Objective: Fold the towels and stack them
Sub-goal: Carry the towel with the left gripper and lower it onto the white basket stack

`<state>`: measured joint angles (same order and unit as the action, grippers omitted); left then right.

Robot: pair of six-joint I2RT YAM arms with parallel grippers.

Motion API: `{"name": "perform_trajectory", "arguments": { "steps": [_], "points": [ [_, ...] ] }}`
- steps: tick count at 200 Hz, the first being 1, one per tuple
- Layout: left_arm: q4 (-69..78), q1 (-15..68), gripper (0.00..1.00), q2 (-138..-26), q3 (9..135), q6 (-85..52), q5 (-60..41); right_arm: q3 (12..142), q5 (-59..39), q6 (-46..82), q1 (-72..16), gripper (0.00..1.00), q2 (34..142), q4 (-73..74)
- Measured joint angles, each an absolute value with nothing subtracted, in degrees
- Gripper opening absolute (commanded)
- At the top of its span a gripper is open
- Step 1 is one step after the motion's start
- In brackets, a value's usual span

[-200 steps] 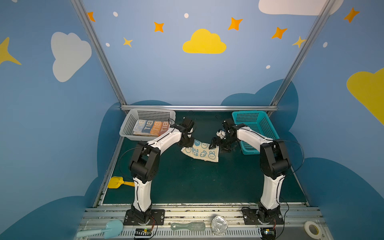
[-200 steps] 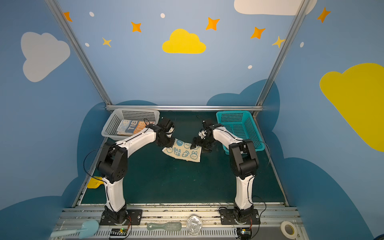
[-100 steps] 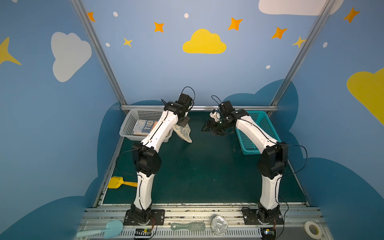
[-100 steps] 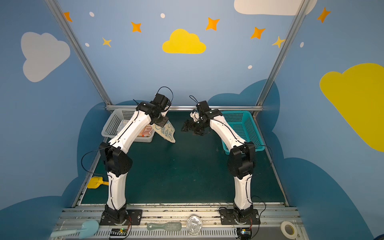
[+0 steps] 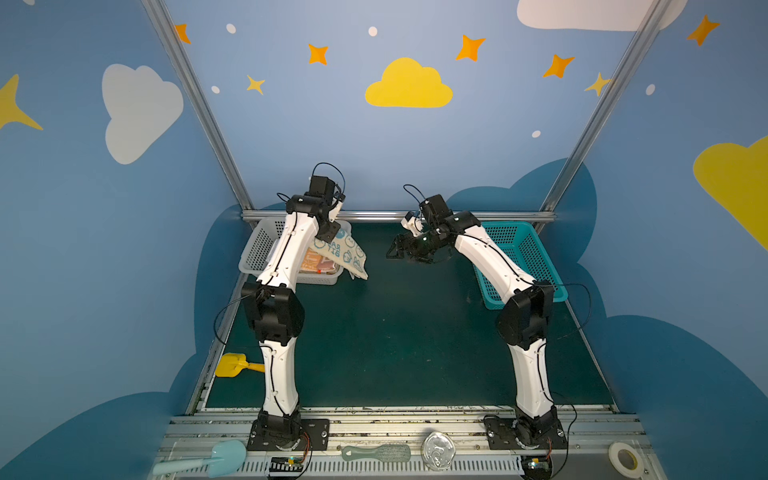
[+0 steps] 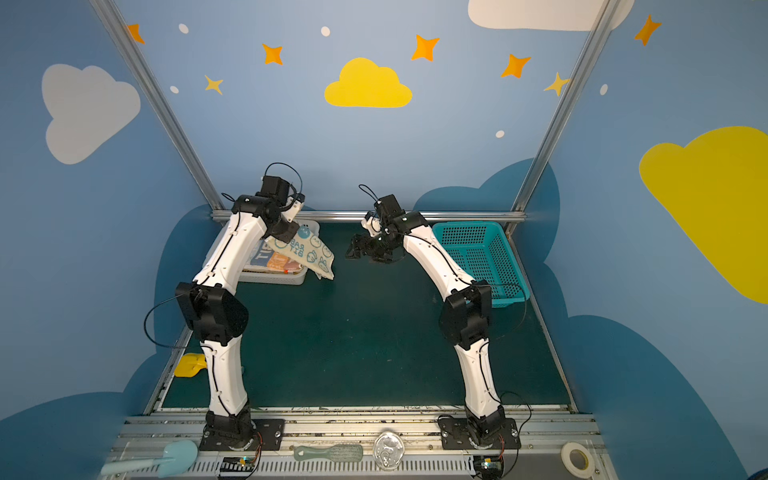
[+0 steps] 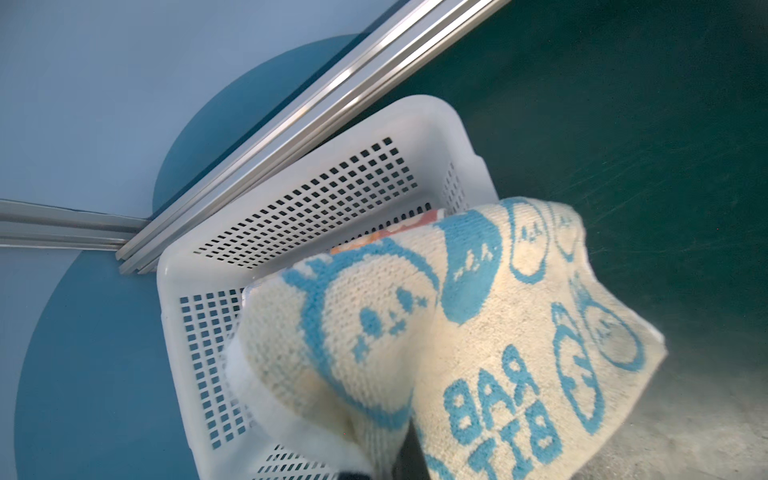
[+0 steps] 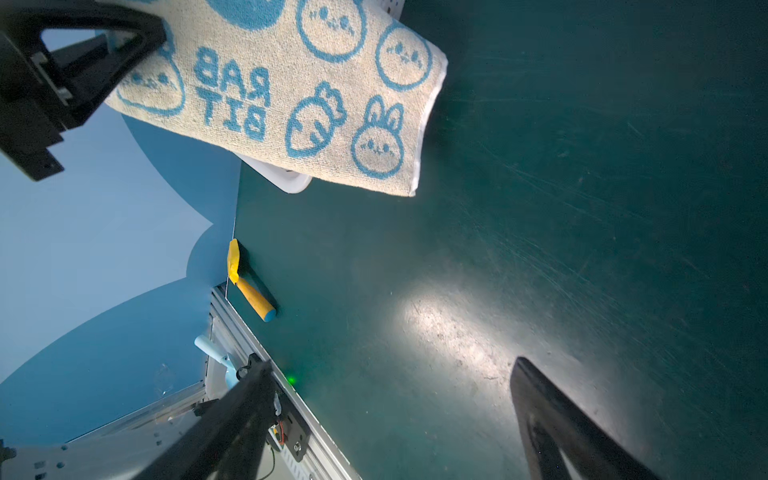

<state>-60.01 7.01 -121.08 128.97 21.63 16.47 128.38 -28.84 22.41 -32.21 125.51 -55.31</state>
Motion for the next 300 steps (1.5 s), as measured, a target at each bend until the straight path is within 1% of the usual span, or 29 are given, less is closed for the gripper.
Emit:
{"name": "perform_trajectory", "arguments": {
  "steps": [50,83,124,171,300],
  "points": [
    [-52.90,-0.60,0.03,-120.95,124.11,25.41,11.46,130.96,-29.26,21.78,-33.43,0.89,126.63,-55.11],
    [-50.76,-4.45,0.03,-122.19,124.66,26.81,8.75,131.76,-29.39,21.06,-34.15,0.91,126.76,-53.71],
    [-48.60,-7.77,0.03,-125.91,124.68,26.79,5.04,134.93,-29.23,20.73,-35.11,0.91,128.49,-52.49],
    [-47.62,-8.73,0.03,-129.03,124.16,26.59,3.29,136.03,-28.32,20.78,-35.33,0.91,129.56,-52.53],
    [-47.07,-8.62,0.03,-129.12,124.16,26.17,3.81,136.03,-28.32,20.80,-35.33,0.91,129.56,-52.53]
  ]
}}
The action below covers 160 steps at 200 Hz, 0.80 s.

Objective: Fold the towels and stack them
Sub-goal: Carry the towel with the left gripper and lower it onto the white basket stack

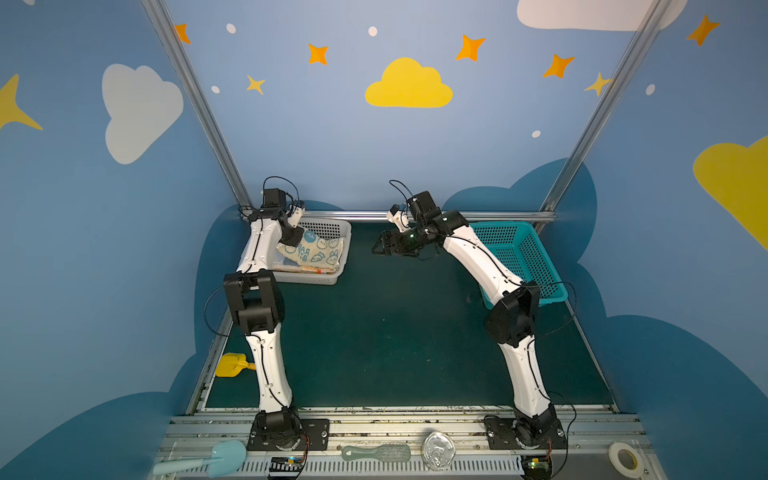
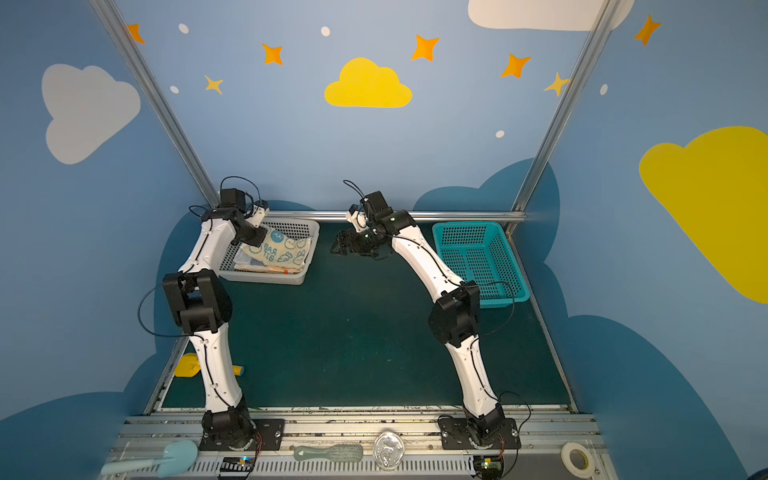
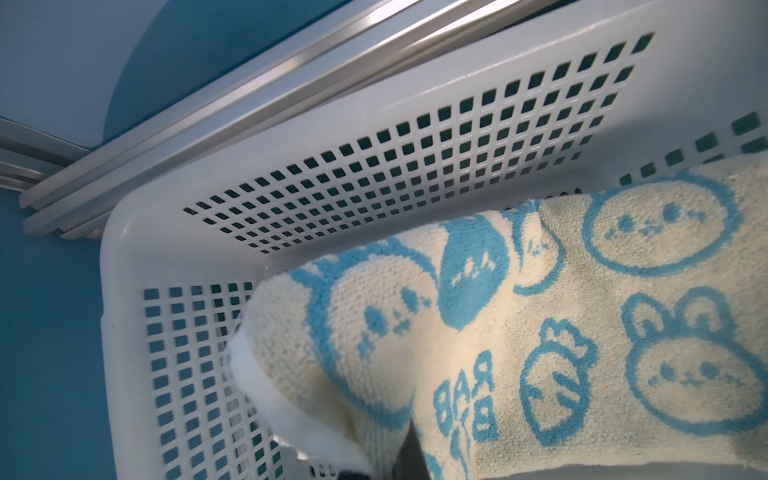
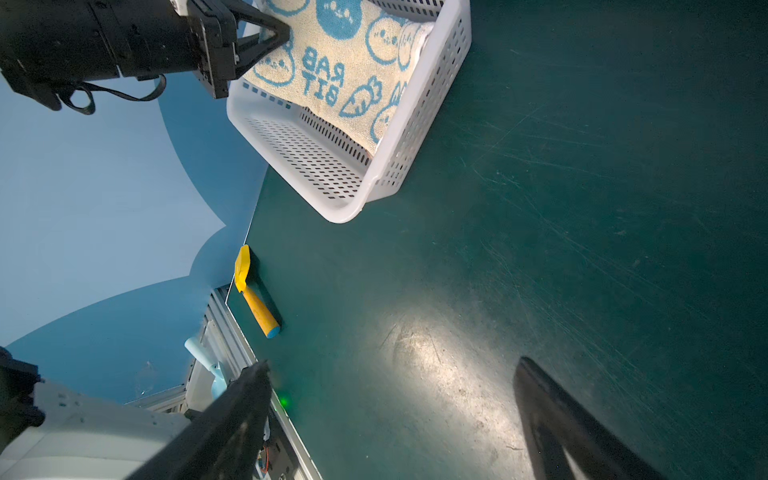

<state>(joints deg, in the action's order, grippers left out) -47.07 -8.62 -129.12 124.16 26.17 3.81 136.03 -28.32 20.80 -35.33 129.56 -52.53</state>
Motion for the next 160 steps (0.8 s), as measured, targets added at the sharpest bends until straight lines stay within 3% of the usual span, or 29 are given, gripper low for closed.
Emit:
{"name": "perform_trajectory", "arguments": {
  "steps": [160],
  "points": [
    [-46.52,-8.80,0.03,-128.97,124.73,26.59,5.69,136.03,-27.97,20.62,-36.91,0.91,129.95,-50.59]
  ]
}}
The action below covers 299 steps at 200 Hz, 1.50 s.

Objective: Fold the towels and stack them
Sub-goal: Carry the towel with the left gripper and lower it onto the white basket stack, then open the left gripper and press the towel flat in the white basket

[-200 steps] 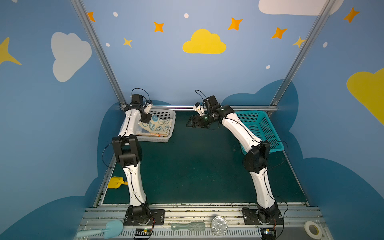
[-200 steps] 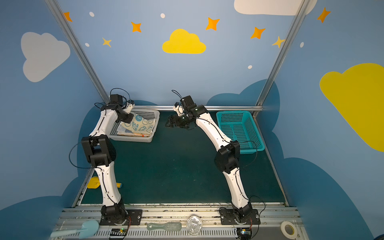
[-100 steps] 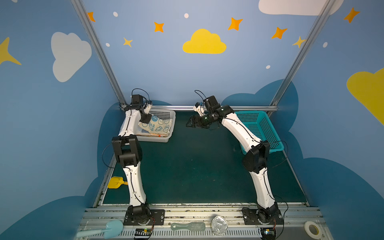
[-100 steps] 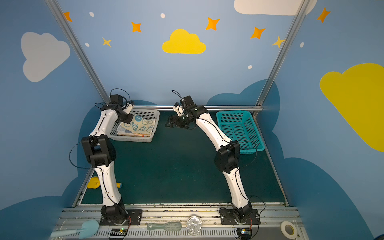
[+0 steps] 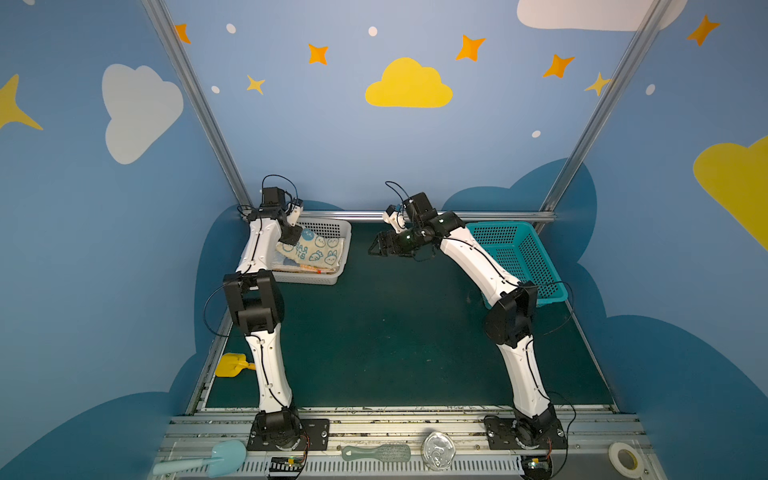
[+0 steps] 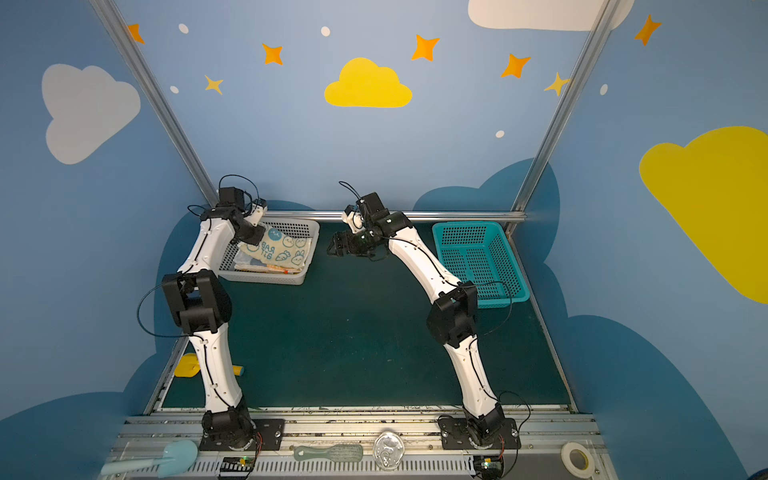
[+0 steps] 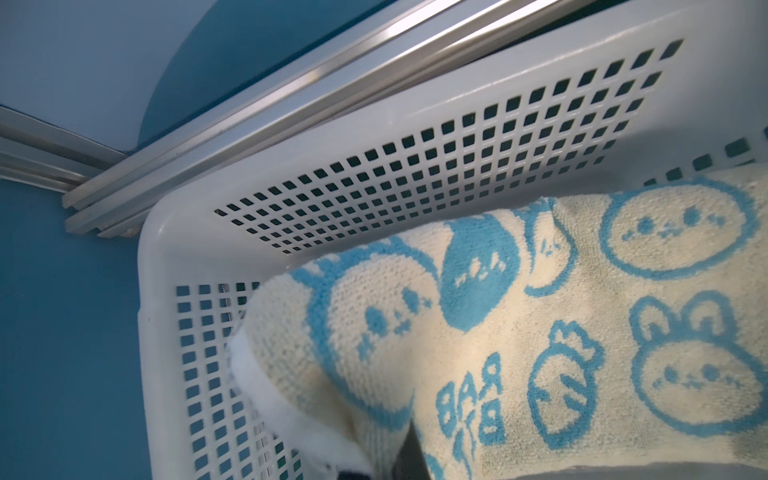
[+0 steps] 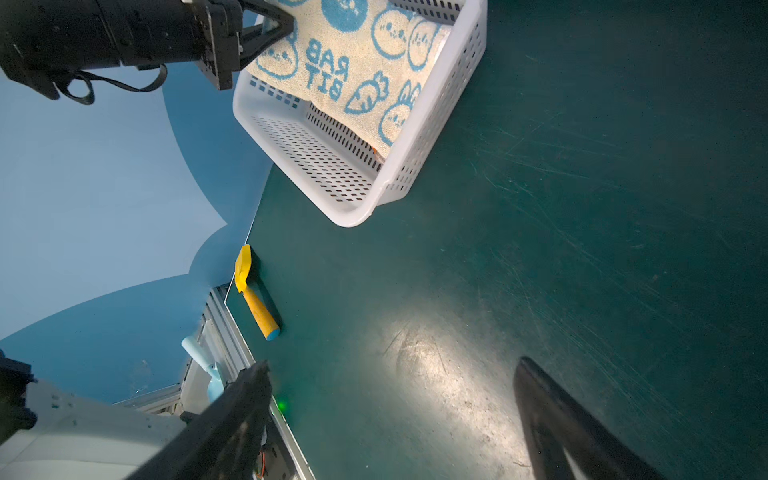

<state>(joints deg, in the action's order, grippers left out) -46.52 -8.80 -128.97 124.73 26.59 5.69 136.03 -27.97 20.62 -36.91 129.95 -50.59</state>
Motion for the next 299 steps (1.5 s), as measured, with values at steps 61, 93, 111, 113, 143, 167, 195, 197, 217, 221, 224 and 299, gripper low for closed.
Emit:
{"name": "perform_trajectory", "arguments": {
  "steps": [61,93,111,113,143,167,195,197,217,221,224,299],
  "points": [
    [-46.41,-9.06,0.03,-128.97,124.70,26.85,6.68,136.03,-26.98,20.73,-37.60,0.91,129.95,-50.13],
    [-46.39,-9.34,0.03,-128.97,124.70,26.83,7.25,136.03,-27.03,21.06,-37.60,0.91,130.08,-49.71],
    [-46.39,-9.43,0.03,-128.97,124.68,26.85,7.99,136.03,-27.03,21.26,-37.60,0.91,130.41,-49.43],
    [-46.35,-9.45,0.03,-128.97,124.64,26.85,8.03,136.03,-27.03,21.26,-37.60,0.91,130.50,-49.43],
    [-45.84,-9.65,0.04,-128.88,123.83,26.83,8.78,136.03,-27.03,21.65,-37.63,0.91,131.02,-49.39],
    [-45.47,-9.74,0.23,-128.90,123.83,26.65,9.10,136.03,-27.03,21.80,-37.63,0.91,131.13,-49.12],
    [-44.75,-9.65,0.29,-129.38,123.83,26.57,10.37,136.03,-26.98,21.74,-37.63,0.91,131.24,-49.12],
    [-44.69,-9.65,0.29,-129.45,123.83,26.55,10.46,136.03,-26.96,21.71,-37.63,0.91,131.24,-49.12],
    [-44.16,-9.58,0.40,-130.04,123.83,26.41,11.20,136.03,-26.94,21.63,-37.63,0.91,131.24,-49.10],
    [-44.01,-9.58,0.44,-130.19,123.85,26.48,11.35,136.03,-26.94,21.63,-37.63,0.91,131.24,-49.10],
    [-43.92,-9.56,0.47,-130.30,123.85,26.37,11.44,136.03,-26.92,21.65,-37.63,0.91,131.24,-49.10],
    [-42.11,-8.93,0.99,-131.81,123.98,24.47,18.15,134.39,-26.76,21.56,-37.60,0.91,131.15,-48.36]
  ]
}}
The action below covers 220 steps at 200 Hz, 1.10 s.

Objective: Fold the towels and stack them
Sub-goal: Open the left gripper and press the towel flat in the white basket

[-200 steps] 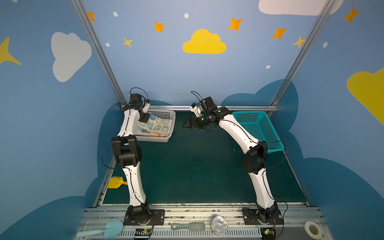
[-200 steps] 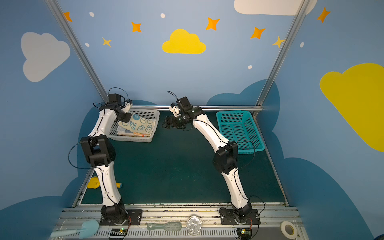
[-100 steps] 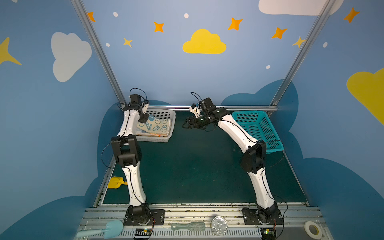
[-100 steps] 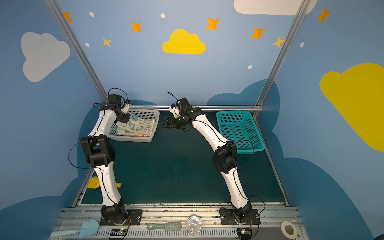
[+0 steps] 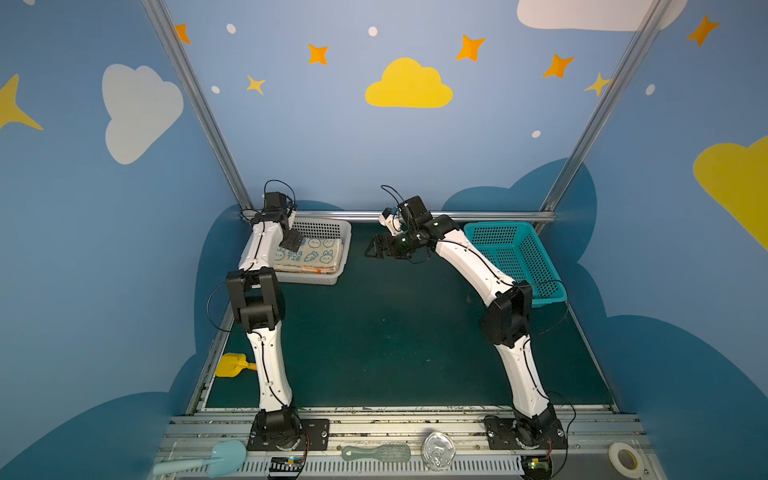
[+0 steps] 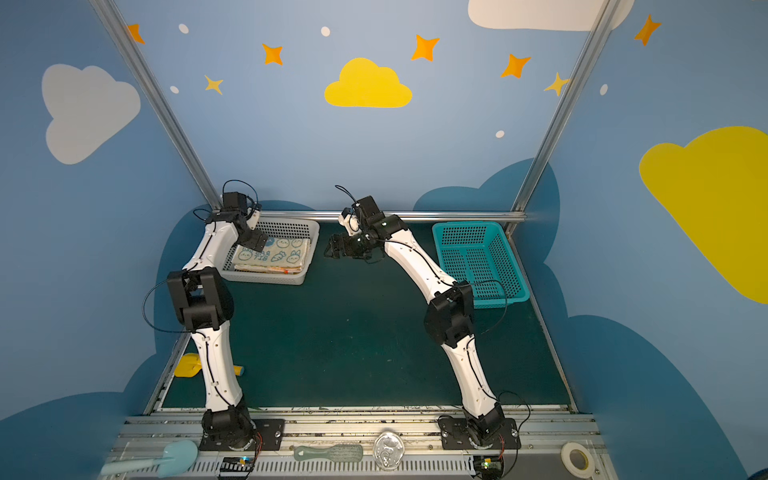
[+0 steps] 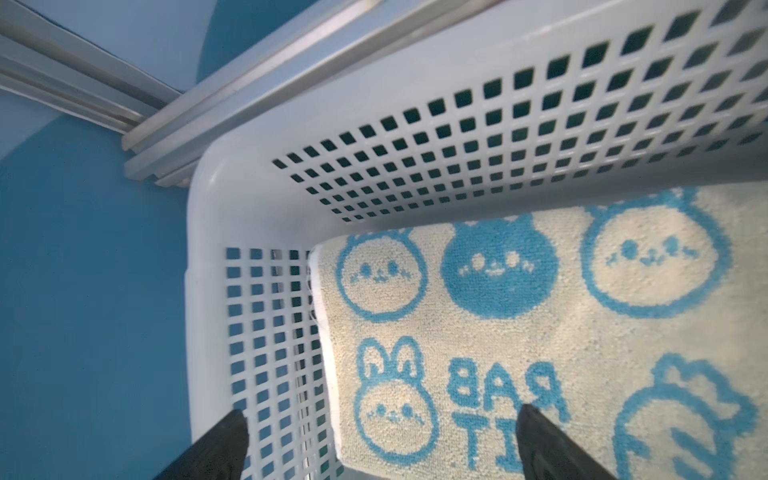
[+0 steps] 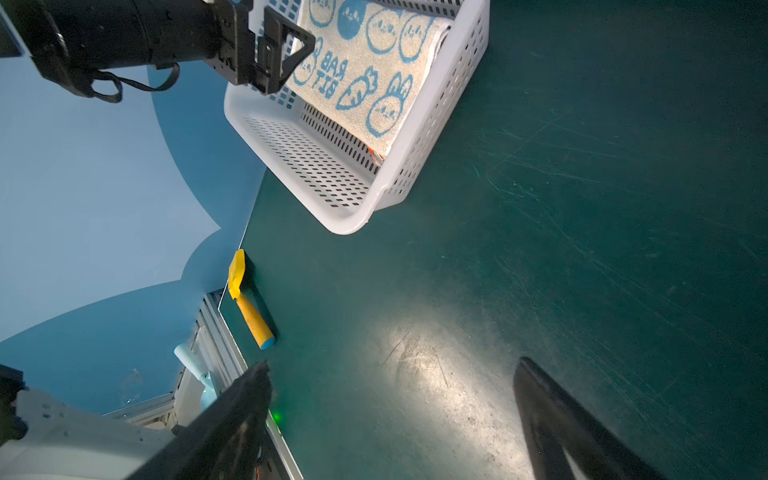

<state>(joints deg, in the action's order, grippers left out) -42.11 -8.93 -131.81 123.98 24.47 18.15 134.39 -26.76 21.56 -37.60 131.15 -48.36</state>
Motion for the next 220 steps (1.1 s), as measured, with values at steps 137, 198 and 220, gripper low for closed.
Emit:
{"name": "perform_trajectory", "arguments": {
  "steps": [137,198,220],
  "points": [
    [-42.74,-6.50,0.99,-136.49,129.80,-2.87,-6.52,117.10,-26.72,22.04,-33.36,0.91,122.69,-41.41],
    [-53.89,-5.23,0.99,-148.05,141.56,-4.58,-7.68,114.17,-27.07,22.13,-32.36,0.91,121.25,-40.32],
    [-54.89,-5.23,0.99,-147.37,141.82,-4.73,-7.75,114.17,-27.05,22.06,-32.40,0.91,121.03,-40.38]
  ]
}}
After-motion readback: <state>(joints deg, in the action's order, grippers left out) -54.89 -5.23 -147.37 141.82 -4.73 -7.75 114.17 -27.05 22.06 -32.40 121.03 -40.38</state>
